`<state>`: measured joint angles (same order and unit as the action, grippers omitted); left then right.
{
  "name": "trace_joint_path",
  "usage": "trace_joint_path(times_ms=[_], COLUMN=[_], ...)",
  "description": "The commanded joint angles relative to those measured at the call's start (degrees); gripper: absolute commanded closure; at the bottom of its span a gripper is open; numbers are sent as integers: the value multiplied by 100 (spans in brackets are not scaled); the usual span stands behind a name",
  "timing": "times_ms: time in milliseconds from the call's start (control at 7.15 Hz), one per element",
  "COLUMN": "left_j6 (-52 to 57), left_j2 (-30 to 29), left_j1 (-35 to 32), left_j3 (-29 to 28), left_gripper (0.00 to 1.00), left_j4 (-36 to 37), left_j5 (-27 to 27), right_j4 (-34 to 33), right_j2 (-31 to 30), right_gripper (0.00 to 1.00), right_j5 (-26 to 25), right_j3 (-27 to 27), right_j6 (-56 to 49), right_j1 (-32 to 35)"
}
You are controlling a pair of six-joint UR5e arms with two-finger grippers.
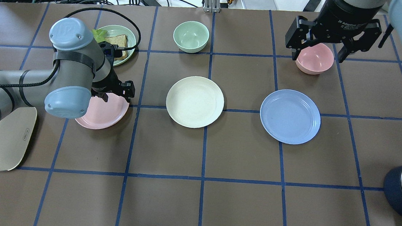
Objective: Stack three plates with pink and blue
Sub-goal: 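Close the left gripper on the pink plate rim and lift it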
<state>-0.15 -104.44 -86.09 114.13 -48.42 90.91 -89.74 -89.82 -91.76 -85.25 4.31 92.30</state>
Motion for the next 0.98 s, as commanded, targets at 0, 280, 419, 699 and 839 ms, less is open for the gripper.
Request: trace_joint_path(times_ms=[0,280,419,699,839], left_j6=[-126,5,41,-29,-38], left_j2=[-374,-542,-586,-631,-622], left_j1=[-13,-21,-21,-48,-109], left_j3=[4,-5,-31,-66,-84], left_gripper=[33,51,58,69,73], left_j4=[184,263,280,298,289], left_j5=[6,24,180,235,235], right_j4=[0,0,0,0,0], right_j2=[0,0,0,0,0], right_gripper=[0,0,0,0,0], right_j5=[0,0,9,0,0], right_j3=[0,0,9,9,9], right_j6=[0,0,0,0,0], right_j1=[-1,-1,-1,-1,-1])
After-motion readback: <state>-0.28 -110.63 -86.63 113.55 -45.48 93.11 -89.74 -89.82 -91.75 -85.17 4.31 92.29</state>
